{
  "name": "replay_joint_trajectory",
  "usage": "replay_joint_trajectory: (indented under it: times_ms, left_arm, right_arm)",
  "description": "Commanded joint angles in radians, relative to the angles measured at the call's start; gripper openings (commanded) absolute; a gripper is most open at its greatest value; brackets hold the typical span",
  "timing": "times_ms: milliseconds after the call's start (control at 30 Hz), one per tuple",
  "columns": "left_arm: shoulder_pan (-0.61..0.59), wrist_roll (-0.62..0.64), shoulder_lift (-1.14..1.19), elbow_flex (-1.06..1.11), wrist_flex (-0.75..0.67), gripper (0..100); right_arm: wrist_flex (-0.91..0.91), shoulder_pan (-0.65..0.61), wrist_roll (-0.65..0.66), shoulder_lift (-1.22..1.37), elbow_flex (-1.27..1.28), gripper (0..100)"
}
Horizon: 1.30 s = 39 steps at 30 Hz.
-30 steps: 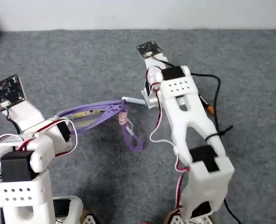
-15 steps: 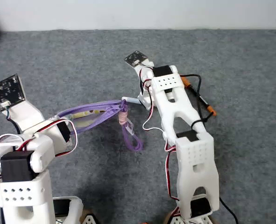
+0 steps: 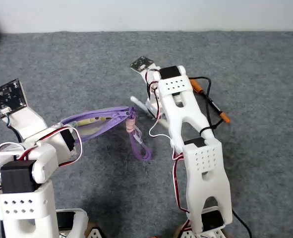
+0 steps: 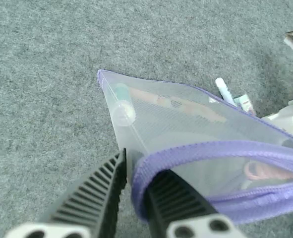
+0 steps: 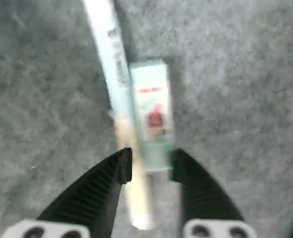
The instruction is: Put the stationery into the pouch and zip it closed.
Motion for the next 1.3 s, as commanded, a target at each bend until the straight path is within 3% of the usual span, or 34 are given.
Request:
replay_joint_trajectory:
  times_ms: [0, 267, 700, 1000, 1267]
  left_arm:
    - [0.000, 0.009, -0.005, -0.021, -0.028, 1]
    - [0.000, 0.009, -0.005, -0.022, -0.028, 1]
    - [0.005, 0.009, -0.005, -0.022, -0.029, 1]
    - [0.006, 0.009, -0.005, -0.022, -0.029, 1]
    - [0.006, 0.009, -0.005, -0.022, -0.029, 1]
  right_arm:
    - [0.067, -0.016, 0.002, -0.005, -0.038, 0.9]
    - [0.255, -0.008, -0.133, -0.005, -0.066, 0.9]
    - [0.272, 0.035, -0.155, -0.102, -0.066, 1.1]
    - [0.266, -0.021, -0.359, -0.160, -0.066, 27.2]
    - [0.143, -0.045, -0.488, -0.150, -0.066, 28.5]
